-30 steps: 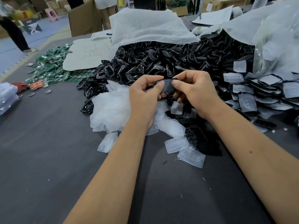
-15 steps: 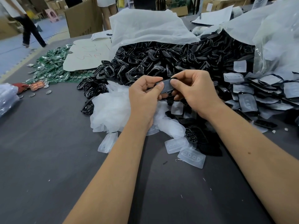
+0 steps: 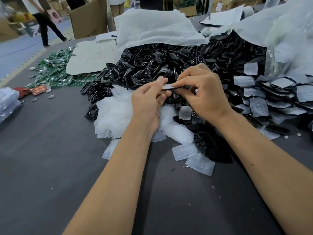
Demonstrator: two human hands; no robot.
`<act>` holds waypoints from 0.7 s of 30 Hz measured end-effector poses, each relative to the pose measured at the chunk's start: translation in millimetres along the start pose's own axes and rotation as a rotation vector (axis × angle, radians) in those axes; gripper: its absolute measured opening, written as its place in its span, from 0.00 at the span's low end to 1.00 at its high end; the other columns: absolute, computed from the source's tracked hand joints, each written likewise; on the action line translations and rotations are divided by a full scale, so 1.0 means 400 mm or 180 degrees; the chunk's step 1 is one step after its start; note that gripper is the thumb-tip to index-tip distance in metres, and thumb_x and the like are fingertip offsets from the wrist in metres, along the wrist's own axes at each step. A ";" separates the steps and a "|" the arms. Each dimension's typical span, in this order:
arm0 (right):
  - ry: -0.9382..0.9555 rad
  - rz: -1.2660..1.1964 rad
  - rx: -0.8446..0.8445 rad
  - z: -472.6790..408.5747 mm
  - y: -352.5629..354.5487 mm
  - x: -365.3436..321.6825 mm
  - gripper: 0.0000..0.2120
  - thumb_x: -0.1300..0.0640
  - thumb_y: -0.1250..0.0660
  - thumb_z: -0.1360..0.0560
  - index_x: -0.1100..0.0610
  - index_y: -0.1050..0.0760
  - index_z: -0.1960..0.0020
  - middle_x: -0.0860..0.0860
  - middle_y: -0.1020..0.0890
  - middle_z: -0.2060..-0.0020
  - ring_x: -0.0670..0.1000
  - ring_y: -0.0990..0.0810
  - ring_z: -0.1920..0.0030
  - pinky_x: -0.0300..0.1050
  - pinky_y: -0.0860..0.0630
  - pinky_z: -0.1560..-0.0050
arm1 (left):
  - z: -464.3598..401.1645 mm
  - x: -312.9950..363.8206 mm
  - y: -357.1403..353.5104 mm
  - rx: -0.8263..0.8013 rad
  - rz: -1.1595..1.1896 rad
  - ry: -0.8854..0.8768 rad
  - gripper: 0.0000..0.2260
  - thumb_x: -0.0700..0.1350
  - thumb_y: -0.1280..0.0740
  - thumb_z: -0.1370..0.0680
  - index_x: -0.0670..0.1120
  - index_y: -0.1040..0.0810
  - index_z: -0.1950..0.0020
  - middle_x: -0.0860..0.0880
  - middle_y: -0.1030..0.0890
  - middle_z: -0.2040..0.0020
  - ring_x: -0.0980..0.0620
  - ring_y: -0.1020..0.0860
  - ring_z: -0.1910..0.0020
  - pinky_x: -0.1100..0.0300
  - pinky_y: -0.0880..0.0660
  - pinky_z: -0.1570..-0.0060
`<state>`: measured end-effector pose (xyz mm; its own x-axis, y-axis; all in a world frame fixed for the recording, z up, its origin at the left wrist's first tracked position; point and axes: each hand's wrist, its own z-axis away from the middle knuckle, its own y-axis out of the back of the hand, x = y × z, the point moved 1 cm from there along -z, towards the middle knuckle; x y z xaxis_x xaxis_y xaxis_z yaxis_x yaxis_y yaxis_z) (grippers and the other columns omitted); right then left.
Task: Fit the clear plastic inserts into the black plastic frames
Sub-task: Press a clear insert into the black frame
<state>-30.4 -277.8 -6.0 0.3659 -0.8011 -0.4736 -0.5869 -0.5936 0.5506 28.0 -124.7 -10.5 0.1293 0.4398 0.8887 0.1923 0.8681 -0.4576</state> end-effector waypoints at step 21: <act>-0.2364 -0.3464 -0.0295 0.002 -0.006 0.006 0.09 0.69 0.31 0.22 0.61 0.16 0.45 0.56 0.13 0.57 0.51 0.15 0.58 0.42 0.18 0.55 | 0.010 -0.012 -0.004 -0.0289 -0.0447 -0.0166 0.05 0.37 0.31 0.17 0.42 0.18 0.53 0.45 0.19 0.62 0.53 0.23 0.64 0.64 0.23 0.63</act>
<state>-28.8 -278.1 -9.0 0.1180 0.3002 -0.9466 -0.1847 -0.9299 -0.3179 23.4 -127.2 -14.0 0.0448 0.3292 0.9432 0.2923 0.8985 -0.3274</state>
